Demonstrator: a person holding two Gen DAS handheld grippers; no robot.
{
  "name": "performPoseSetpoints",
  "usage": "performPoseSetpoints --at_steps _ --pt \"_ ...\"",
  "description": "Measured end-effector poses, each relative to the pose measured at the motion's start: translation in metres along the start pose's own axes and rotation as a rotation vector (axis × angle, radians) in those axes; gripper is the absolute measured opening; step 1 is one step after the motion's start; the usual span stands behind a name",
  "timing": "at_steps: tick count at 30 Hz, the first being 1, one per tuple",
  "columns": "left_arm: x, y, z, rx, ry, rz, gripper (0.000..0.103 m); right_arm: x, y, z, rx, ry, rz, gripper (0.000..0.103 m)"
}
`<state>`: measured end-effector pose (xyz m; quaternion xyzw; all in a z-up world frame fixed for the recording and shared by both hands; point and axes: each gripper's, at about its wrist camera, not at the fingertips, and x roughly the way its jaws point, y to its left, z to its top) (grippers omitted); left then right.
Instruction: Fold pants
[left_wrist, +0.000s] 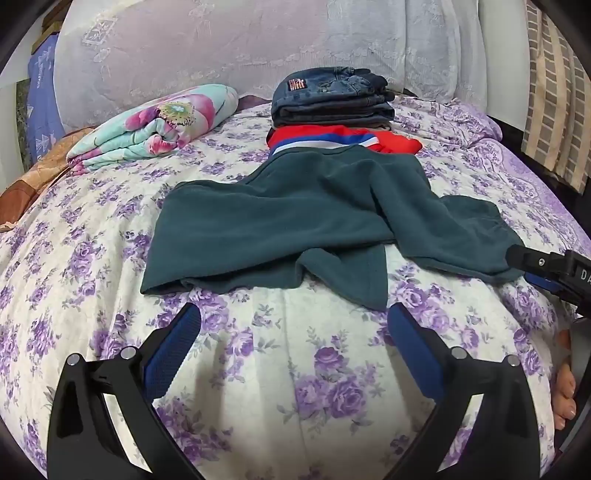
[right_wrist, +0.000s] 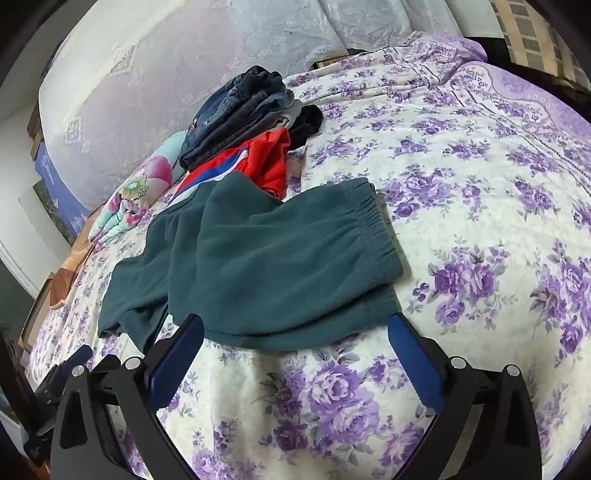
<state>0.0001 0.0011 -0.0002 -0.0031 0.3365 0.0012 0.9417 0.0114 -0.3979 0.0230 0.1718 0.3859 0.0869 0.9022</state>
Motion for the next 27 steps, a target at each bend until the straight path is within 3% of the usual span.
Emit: performPoseSetpoints --at_steps 27 --pt "0.009 0.007 -0.005 -0.005 0.031 0.005 0.099 0.005 -0.009 -0.001 0.044 -0.002 0.047 0.100"
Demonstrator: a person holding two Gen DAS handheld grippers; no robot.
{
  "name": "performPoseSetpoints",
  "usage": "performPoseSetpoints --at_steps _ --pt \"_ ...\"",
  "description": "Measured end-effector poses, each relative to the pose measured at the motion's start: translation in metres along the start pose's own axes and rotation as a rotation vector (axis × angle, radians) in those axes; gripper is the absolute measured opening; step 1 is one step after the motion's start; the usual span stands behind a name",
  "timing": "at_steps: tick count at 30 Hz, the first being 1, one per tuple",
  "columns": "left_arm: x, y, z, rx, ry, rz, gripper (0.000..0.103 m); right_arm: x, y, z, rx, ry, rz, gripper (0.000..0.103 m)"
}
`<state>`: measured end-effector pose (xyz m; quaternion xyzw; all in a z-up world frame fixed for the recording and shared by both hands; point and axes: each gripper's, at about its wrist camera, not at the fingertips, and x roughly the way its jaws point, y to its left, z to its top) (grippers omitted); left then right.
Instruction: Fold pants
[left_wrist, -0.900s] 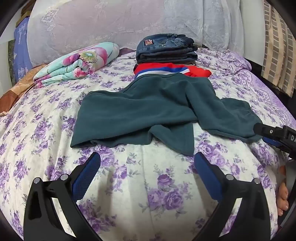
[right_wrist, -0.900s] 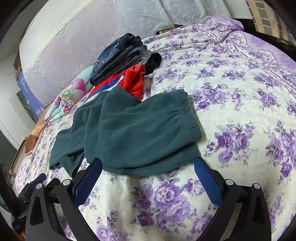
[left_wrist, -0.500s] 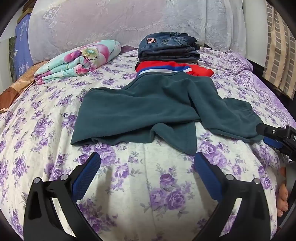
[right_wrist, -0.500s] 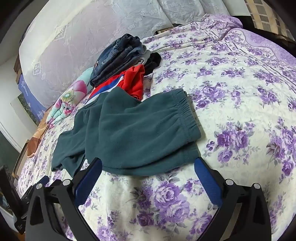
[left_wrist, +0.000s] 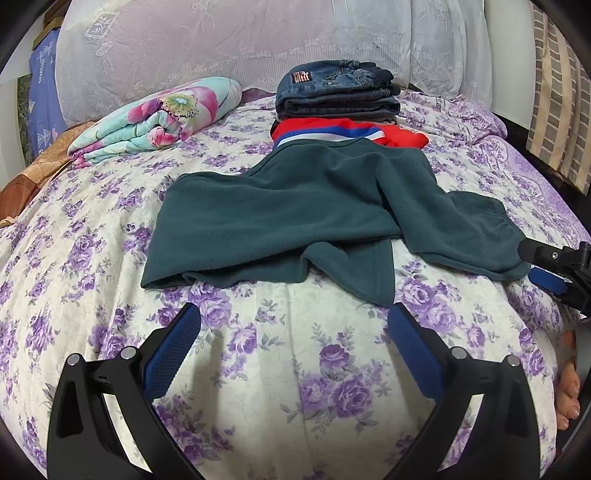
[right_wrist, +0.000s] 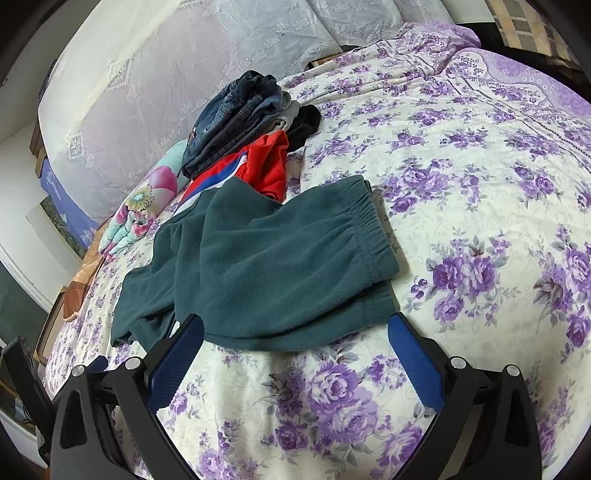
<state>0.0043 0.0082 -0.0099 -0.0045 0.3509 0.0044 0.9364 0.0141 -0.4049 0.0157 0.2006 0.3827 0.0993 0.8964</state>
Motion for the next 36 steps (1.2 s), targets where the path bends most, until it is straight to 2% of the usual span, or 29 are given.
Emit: performPoseSetpoints --at_steps 36 --pt "0.0056 -0.0016 -0.0071 -0.010 0.013 -0.007 0.098 -0.0007 -0.0020 0.0006 0.016 0.000 0.014 0.100"
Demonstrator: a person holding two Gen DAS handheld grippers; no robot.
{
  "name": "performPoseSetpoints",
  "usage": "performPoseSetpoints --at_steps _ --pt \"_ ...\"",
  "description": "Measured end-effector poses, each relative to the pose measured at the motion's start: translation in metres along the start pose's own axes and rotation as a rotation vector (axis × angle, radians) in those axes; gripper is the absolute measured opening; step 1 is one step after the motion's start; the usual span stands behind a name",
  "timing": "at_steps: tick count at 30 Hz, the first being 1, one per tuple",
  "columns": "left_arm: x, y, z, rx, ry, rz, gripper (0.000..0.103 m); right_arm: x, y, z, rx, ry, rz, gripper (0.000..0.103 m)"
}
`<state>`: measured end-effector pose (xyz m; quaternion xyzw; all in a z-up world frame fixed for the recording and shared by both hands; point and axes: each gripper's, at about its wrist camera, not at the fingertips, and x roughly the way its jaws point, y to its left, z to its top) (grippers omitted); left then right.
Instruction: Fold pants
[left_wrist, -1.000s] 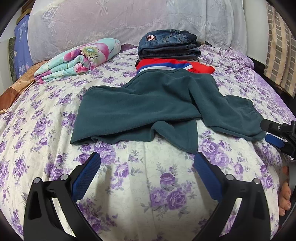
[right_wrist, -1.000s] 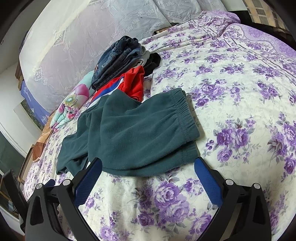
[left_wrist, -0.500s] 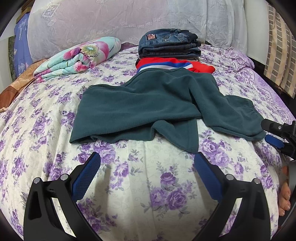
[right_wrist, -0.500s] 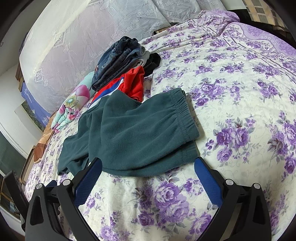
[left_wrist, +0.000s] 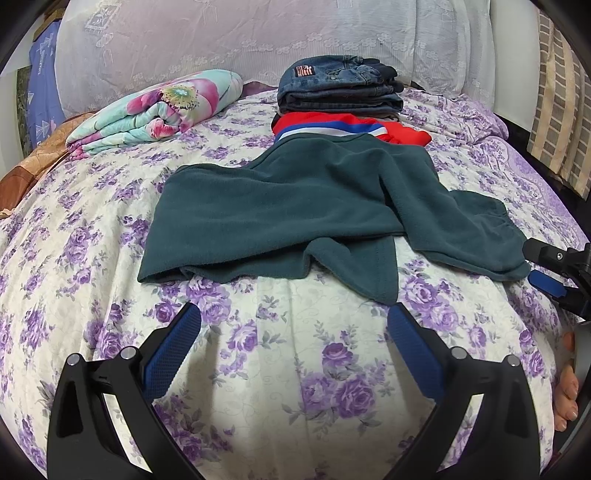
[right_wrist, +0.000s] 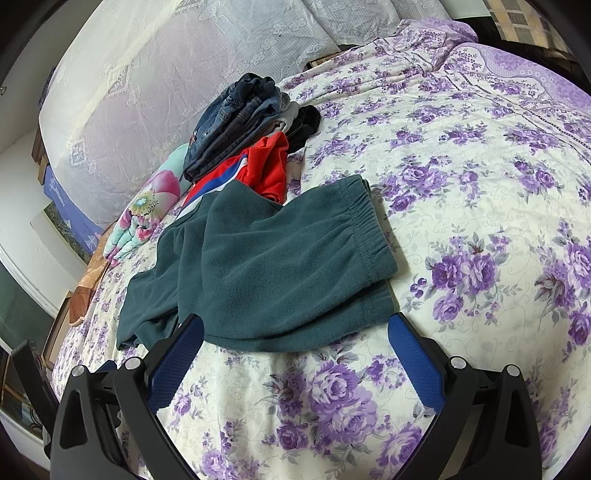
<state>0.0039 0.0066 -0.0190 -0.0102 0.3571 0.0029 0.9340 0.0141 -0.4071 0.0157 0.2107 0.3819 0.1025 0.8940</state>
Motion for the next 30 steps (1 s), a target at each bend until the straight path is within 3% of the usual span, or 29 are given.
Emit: performPoseSetpoints --at_steps 30 --pt "-0.0005 0.0013 0.0028 -0.005 0.005 -0.004 0.098 0.0001 -0.0019 0.0002 0.007 -0.001 0.006 0.100"
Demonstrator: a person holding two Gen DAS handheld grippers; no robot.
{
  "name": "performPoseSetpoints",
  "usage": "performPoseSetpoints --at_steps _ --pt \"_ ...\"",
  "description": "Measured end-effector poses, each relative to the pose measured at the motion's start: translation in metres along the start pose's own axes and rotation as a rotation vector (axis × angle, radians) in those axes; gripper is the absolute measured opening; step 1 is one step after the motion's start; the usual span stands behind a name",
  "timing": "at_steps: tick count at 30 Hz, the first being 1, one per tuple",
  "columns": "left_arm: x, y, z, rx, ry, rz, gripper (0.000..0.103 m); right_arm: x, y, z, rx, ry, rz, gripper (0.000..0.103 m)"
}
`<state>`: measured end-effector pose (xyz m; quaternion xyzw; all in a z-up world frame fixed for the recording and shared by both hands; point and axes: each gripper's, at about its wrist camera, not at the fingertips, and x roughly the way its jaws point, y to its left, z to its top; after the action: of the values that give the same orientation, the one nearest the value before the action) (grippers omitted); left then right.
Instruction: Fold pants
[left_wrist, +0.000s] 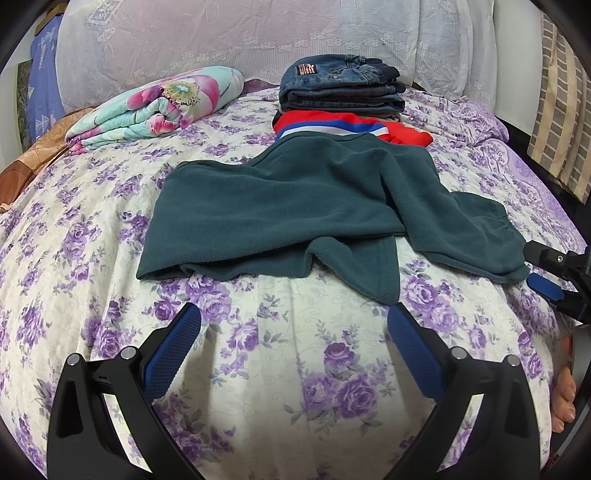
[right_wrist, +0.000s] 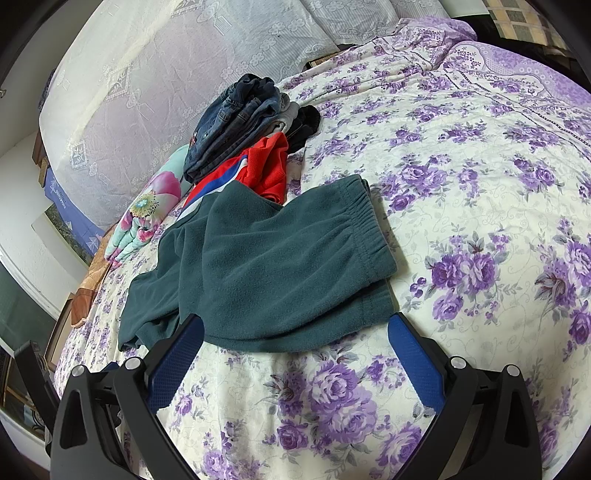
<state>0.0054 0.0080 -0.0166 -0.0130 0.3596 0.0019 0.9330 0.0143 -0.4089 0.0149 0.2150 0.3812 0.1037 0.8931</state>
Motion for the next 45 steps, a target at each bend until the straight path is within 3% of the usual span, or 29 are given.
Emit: performPoseSetpoints --at_steps 6,9,14,15,18,22,28,32,34,35,36,37,39,42,43,45 --pt "-0.001 0.000 0.000 -0.001 -0.004 0.010 0.098 -0.001 -0.001 0.000 0.004 -0.002 0.005 0.100" --pt "-0.009 -0.010 -0.003 0.030 -0.041 0.072 0.098 -0.009 -0.006 0.000 0.051 -0.057 0.025 0.100" --pt "-0.029 -0.071 -0.007 0.291 -0.159 0.168 0.098 -0.023 -0.019 -0.006 0.171 -0.165 -0.002 0.100" --pt "-0.031 -0.095 -0.009 0.380 -0.187 0.196 0.098 -0.024 -0.017 -0.006 0.167 -0.162 -0.026 0.100" --pt "-0.031 -0.138 -0.007 0.519 -0.244 0.236 0.098 -0.021 -0.004 -0.006 0.103 -0.124 -0.073 0.100" --pt "-0.020 -0.217 -0.010 0.758 -0.320 0.307 0.098 -0.021 -0.001 -0.009 0.105 -0.129 -0.059 0.100" --pt "0.012 -0.274 -0.026 0.953 -0.310 0.280 0.098 -0.045 -0.023 -0.008 0.238 -0.286 -0.098 0.100" --pt "0.025 -0.287 -0.004 0.920 -0.279 0.225 0.098 -0.039 -0.020 -0.016 0.305 -0.333 -0.033 0.100" --pt "0.035 -0.287 0.004 0.920 -0.263 0.213 0.084 -0.041 -0.014 -0.013 0.280 -0.340 -0.014 0.100" --pt "0.040 -0.284 0.009 0.917 -0.252 0.208 0.056 -0.040 -0.006 -0.014 0.252 -0.344 0.006 0.100" --pt "0.042 -0.278 0.012 0.900 -0.237 0.203 0.015 -0.040 -0.001 -0.013 0.235 -0.347 0.021 0.100" --pt "0.044 -0.268 0.021 0.846 -0.197 0.171 0.003 -0.035 0.009 -0.014 0.221 -0.352 0.033 0.100" --pt "0.046 -0.242 0.043 0.747 -0.171 0.098 0.002 -0.035 0.015 -0.014 0.211 -0.371 0.044 0.100" --pt "0.018 -0.189 0.079 0.533 -0.183 0.006 0.002 -0.041 0.026 -0.017 0.167 -0.381 0.039 0.100" --pt "0.003 -0.156 0.098 0.420 -0.183 -0.036 0.002 -0.041 0.031 -0.017 0.143 -0.372 0.031 0.100" --pt "-0.012 -0.113 0.123 0.297 -0.172 -0.083 0.002 -0.035 0.052 -0.016 0.069 -0.345 0.007 0.100"
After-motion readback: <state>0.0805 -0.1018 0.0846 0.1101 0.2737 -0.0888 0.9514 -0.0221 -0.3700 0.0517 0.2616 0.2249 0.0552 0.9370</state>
